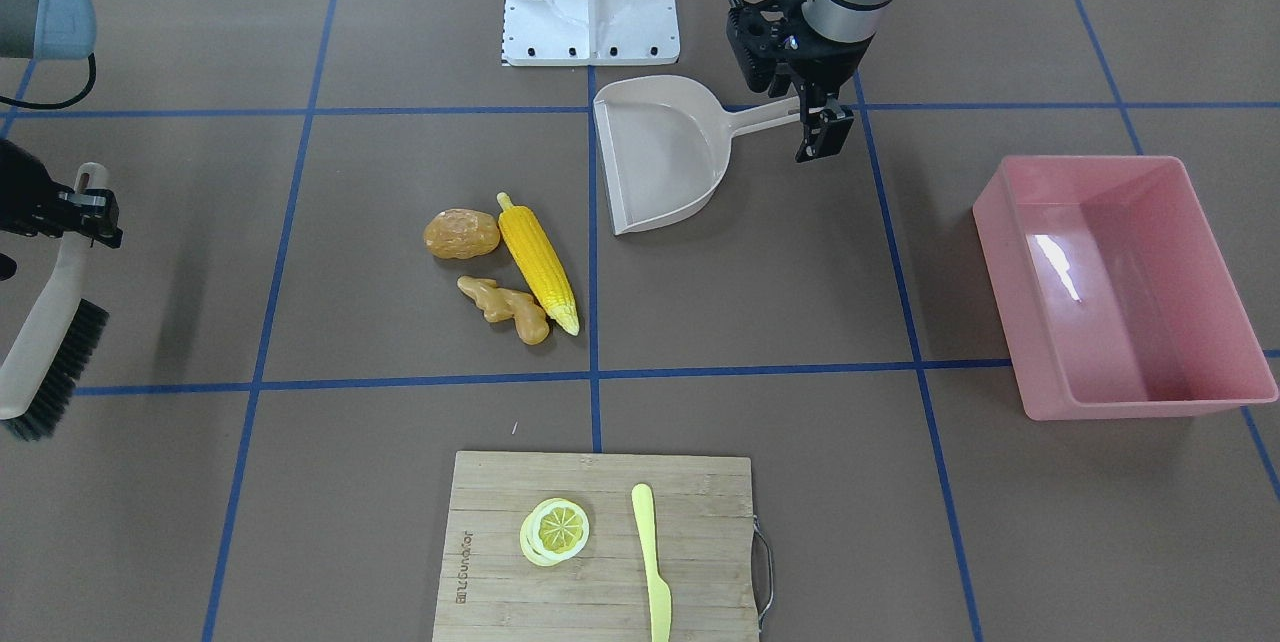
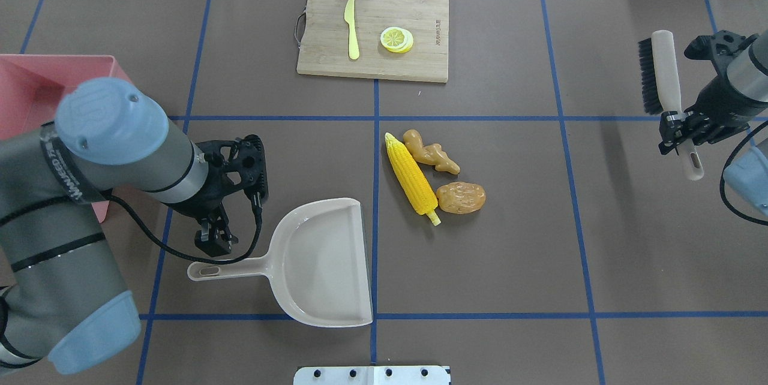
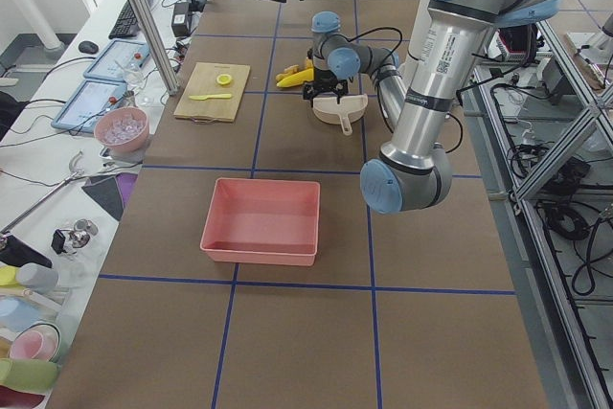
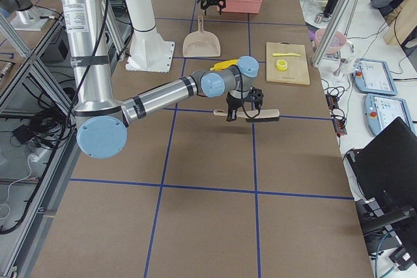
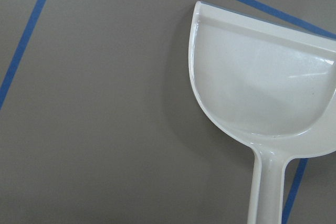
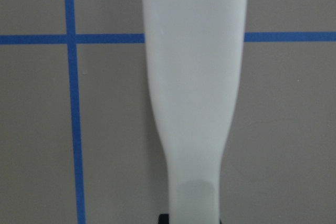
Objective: Sweep and dump trash into bin
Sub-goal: 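Grasp the white dustpan handle with the left gripper while the right gripper lifts the brush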
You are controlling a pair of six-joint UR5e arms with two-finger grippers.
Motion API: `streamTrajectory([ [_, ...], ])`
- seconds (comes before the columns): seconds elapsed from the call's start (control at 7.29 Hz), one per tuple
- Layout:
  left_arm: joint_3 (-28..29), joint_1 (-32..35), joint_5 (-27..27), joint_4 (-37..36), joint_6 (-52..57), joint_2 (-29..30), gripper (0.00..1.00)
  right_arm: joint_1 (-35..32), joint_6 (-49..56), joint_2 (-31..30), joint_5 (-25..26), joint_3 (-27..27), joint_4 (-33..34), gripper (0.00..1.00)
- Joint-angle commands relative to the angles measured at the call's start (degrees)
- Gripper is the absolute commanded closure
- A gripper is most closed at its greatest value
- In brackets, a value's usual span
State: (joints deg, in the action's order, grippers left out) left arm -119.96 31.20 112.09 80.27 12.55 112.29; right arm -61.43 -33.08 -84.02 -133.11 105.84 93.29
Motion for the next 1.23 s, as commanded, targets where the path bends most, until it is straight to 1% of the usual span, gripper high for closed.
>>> streamTrajectory([
  [0.0,-0.62,-6.74,-5.03,0.58,-4.16,0.03,0.01,1.13,0.04,0.44,-1.27,0.25,-0.04,1.00],
  [0.14,-0.62,-8.07,-5.13,1.63,-7.24,-0.31,0.01,0.79,-1.27,0.61,-4.66,2.51,0.05,1.00],
  [0.27,-0.36,-9.39,-5.21,1.81,-7.45,-1.36,0.01,1.22,-0.76,1.40,-5.74,3.05,-0.21,1.00],
  [0.41,0.51,-9.58,-5.21,2.60,-7.54,-2.59,0.01,3.92,-0.58,2.88,-5.84,4.27,-0.21,1.00],
  [0.55,1.57,-9.66,-5.21,7.39,-7.45,-4.60,0.01,5.34,-1.28,5.68,-6.01,4.29,-0.21,1.00],
  [0.69,1.49,-9.67,-5.21,8.48,-7.54,-6.10,0.01,5.70,-2.33,7.02,-6.97,4.55,-0.12,1.00],
  [0.82,1.92,-9.67,-5.21,8.49,-7.54,-6.03,0.01,5.70,-2.34,8.16,-8.38,4.29,-0.12,1.00],
  [0.96,2.71,-10.10,-5.13,8.67,-8.06,-5.60,0.01,5.70,-2.60,9.65,-8.39,4.03,-0.12,1.00],
  [1.1,2.72,-11.76,-5.13,8.76,-10.24,-5.42,0.01,5.62,-2.60,9.67,-9.26,4.02,-0.04,1.00],
])
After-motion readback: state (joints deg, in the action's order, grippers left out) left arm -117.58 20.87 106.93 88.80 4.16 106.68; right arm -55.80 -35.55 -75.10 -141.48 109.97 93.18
